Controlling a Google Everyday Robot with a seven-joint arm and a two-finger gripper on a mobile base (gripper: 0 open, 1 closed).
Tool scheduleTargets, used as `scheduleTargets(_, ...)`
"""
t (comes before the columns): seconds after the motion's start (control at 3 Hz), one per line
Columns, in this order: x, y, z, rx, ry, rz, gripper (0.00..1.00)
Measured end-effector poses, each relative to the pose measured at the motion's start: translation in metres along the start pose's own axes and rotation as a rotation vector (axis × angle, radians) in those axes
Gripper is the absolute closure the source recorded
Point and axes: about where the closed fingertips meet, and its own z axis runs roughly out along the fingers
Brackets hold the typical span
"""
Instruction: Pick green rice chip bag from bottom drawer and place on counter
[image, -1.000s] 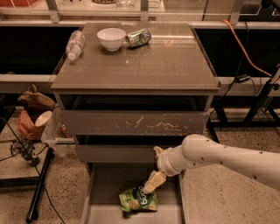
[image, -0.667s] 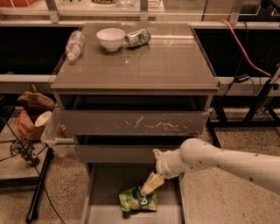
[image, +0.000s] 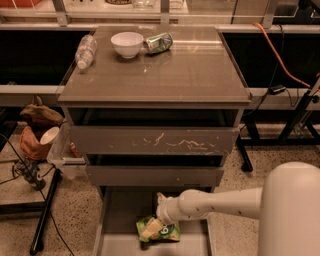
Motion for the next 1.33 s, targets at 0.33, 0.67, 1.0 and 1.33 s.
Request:
scheduleTargets(0.33,0.010,-0.003,0.056,0.015,-0.042,0.004,0.00)
scheduleTargets(0.67,0.023,-0.011,0.096,0.009,-0.100,0.034,0.00)
scheduleTargets(1.0,0.030,-0.016,0.105,0.012,-0.105,0.055,0.00)
scheduleTargets(1.33,0.034,-0.016,0.111,0.008,-0.116,0.062,0.00)
